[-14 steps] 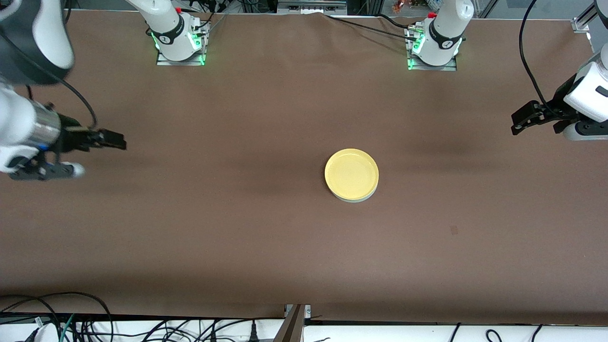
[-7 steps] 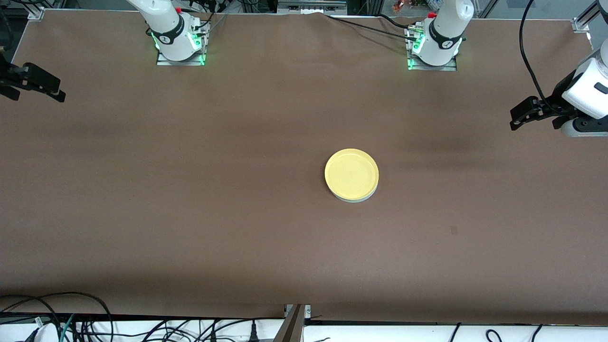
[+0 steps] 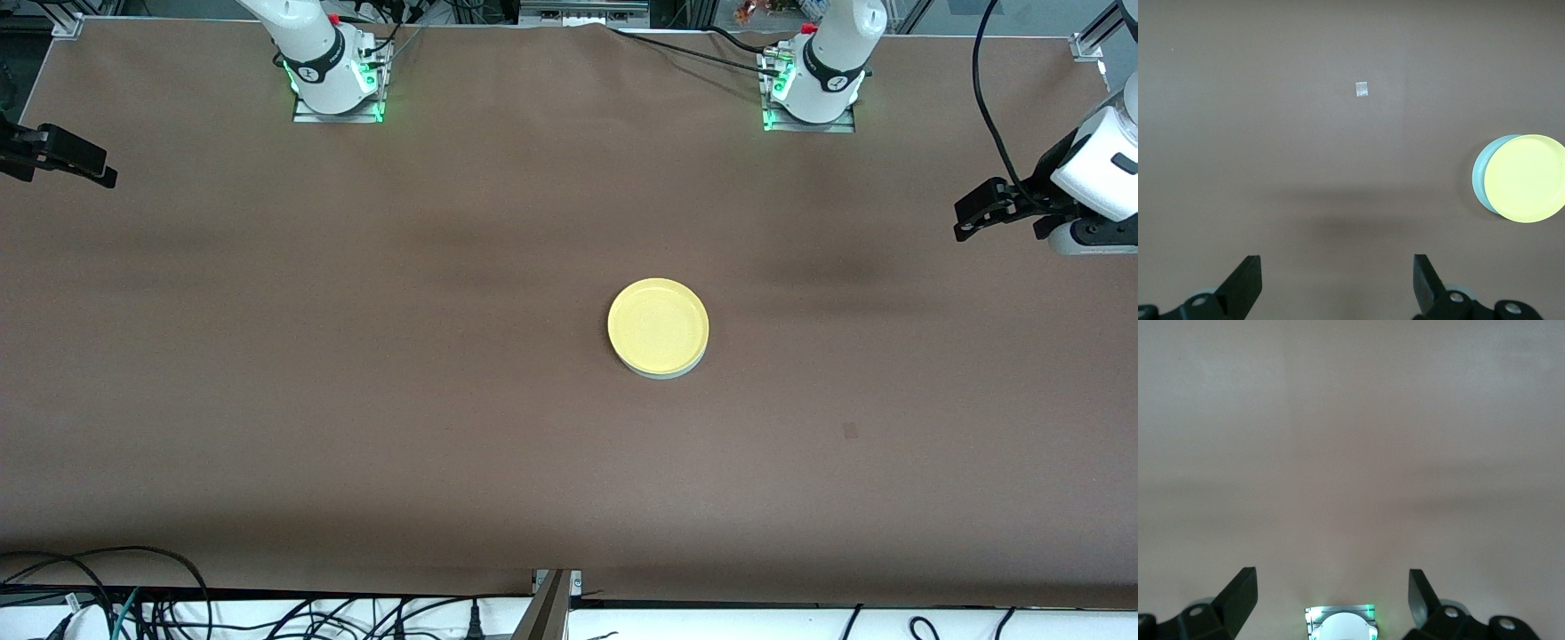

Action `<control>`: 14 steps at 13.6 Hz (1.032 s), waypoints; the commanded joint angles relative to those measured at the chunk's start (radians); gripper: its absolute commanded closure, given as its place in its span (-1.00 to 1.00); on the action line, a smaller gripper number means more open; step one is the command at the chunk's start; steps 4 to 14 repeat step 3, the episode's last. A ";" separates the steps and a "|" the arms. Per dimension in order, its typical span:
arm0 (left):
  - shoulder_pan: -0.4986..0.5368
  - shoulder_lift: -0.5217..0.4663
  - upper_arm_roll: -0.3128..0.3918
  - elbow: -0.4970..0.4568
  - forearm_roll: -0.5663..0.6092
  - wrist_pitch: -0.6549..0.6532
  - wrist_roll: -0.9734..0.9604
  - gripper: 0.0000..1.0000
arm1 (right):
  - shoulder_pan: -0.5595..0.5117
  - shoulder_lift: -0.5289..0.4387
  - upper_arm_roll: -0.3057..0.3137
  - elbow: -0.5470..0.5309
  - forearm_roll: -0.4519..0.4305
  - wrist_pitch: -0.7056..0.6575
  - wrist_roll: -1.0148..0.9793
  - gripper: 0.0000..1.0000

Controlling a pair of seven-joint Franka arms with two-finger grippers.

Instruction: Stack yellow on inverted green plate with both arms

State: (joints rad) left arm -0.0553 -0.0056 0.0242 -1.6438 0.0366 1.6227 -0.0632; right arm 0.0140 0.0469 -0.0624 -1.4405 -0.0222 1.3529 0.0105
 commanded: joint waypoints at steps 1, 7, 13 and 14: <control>0.002 -0.002 0.000 0.016 -0.020 -0.023 0.023 -1.00 | -0.005 -0.007 0.003 0.000 -0.004 -0.012 -0.017 -1.00; 0.003 -0.001 0.002 0.018 -0.018 -0.023 0.023 -1.00 | -0.003 -0.007 0.003 0.000 -0.005 -0.012 -0.015 -1.00; 0.003 -0.001 0.002 0.018 -0.018 -0.023 0.023 -1.00 | -0.003 -0.007 0.003 0.000 -0.005 -0.012 -0.015 -1.00; 0.003 -0.001 0.002 0.018 -0.018 -0.023 0.023 -1.00 | -0.003 -0.007 0.003 0.000 -0.005 -0.012 -0.015 -1.00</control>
